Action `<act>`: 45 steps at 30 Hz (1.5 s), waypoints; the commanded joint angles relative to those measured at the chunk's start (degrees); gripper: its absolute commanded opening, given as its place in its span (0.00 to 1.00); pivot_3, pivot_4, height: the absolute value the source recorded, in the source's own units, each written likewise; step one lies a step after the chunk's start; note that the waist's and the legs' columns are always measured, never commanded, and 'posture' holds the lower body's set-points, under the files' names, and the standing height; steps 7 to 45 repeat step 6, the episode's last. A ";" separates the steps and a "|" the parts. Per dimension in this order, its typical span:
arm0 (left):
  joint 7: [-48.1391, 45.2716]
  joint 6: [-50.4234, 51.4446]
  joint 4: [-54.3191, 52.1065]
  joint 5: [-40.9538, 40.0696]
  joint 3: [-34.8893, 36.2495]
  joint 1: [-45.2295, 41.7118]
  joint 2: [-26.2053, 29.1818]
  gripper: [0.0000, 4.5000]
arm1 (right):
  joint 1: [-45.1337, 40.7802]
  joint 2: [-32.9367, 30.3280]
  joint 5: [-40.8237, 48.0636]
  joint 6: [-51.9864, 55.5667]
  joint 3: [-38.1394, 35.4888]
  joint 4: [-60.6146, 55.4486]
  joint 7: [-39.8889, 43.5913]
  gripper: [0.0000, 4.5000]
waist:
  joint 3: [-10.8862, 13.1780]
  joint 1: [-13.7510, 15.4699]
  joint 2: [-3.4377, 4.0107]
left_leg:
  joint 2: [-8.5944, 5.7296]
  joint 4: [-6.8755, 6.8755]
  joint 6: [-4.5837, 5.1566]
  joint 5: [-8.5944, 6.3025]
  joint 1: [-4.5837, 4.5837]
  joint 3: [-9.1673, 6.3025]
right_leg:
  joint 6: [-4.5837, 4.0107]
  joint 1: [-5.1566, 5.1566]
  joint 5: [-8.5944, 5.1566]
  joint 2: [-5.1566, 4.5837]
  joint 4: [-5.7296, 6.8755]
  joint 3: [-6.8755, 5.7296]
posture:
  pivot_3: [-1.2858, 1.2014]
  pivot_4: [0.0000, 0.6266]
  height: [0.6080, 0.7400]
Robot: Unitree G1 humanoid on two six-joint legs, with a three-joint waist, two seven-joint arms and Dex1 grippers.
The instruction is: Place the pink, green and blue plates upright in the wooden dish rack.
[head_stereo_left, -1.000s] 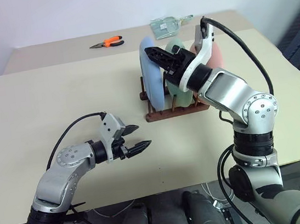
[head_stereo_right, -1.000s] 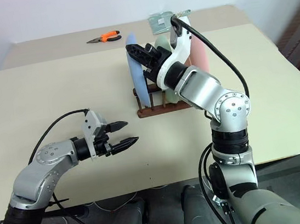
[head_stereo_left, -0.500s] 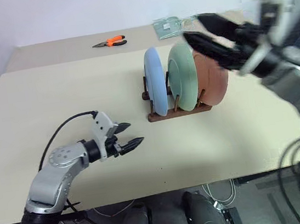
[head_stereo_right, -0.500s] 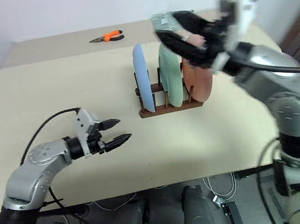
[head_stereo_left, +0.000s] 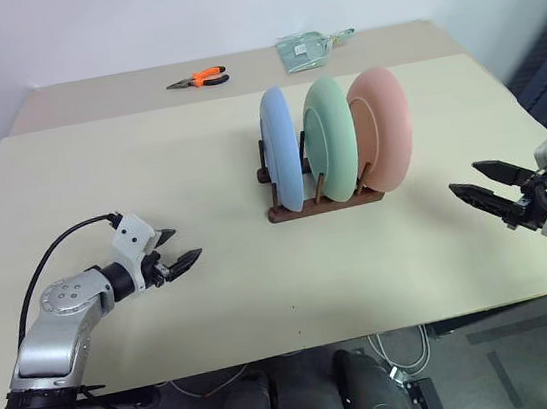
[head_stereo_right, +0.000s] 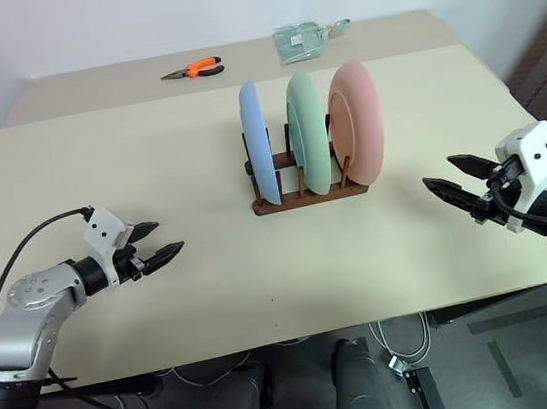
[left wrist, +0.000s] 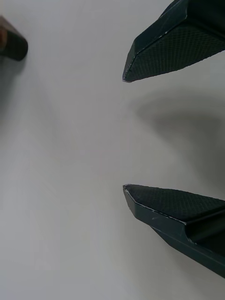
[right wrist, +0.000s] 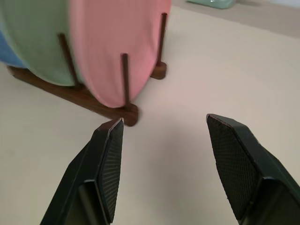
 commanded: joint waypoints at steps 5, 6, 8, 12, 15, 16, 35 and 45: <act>1.88 -1.28 -2.21 0.52 1.62 1.74 -1.94 0.79 | -2.82 3.18 -7.10 -7.40 4.28 6.21 1.21 0.63 | 0.00 0.52 0.01 | -0.18 0.00 0.01 -0.01 -0.02 -0.02 | -0.18 -0.02 0.13 0.00 0.00 0.00 | 0.52 0.24 1.00; 2.03 -1.42 -2.19 0.71 1.40 1.81 -2.19 0.79 | -3.34 3.66 -7.50 -7.83 4.62 7.10 1.15 0.63 | 0.00 0.52 0.01 | -0.19 0.02 0.01 -0.01 -0.02 -0.02 | -0.14 -0.01 0.11 0.00 0.01 0.00 | 0.52 0.24 1.00; 2.03 -1.42 -2.19 0.71 1.40 1.81 -2.19 0.79 | -3.34 3.66 -7.50 -7.83 4.62 7.10 1.15 0.63 | 0.00 0.52 0.01 | -0.19 0.02 0.01 -0.01 -0.02 -0.02 | -0.14 -0.01 0.11 0.00 0.01 0.00 | 0.52 0.24 1.00; 2.03 -1.42 -2.19 0.71 1.40 1.81 -2.19 0.79 | -3.34 3.66 -7.50 -7.83 4.62 7.10 1.15 0.63 | 0.00 0.52 0.01 | -0.19 0.02 0.01 -0.01 -0.02 -0.02 | -0.14 -0.01 0.11 0.00 0.01 0.00 | 0.52 0.24 1.00; 2.03 -1.42 -2.19 0.71 1.40 1.81 -2.19 0.79 | -3.34 3.66 -7.50 -7.83 4.62 7.10 1.15 0.63 | 0.00 0.52 0.01 | -0.19 0.02 0.01 -0.01 -0.02 -0.02 | -0.14 -0.01 0.11 0.00 0.01 0.00 | 0.52 0.24 1.00; 2.03 -1.42 -2.19 0.71 1.40 1.81 -2.19 0.79 | -3.34 3.66 -7.50 -7.83 4.62 7.10 1.15 0.63 | 0.00 0.52 0.01 | -0.19 0.02 0.01 -0.01 -0.02 -0.02 | -0.14 -0.01 0.11 0.00 0.01 0.00 | 0.52 0.24 1.00; 2.03 -1.42 -2.19 0.71 1.40 1.81 -2.19 0.79 | -3.34 3.66 -7.50 -7.83 4.62 7.10 1.15 0.63 | 0.00 0.52 0.01 | -0.19 0.02 0.01 -0.01 -0.02 -0.02 | -0.14 -0.01 0.11 0.00 0.01 0.00 | 0.52 0.24 1.00; 2.03 -1.42 -2.19 0.71 1.40 1.81 -2.19 0.79 | -3.34 3.66 -7.50 -7.83 4.62 7.10 1.15 0.63 | 0.00 0.52 0.01 | -0.19 0.02 0.01 -0.01 -0.02 -0.02 | -0.14 -0.01 0.11 0.00 0.01 0.00 | 0.52 0.24 1.00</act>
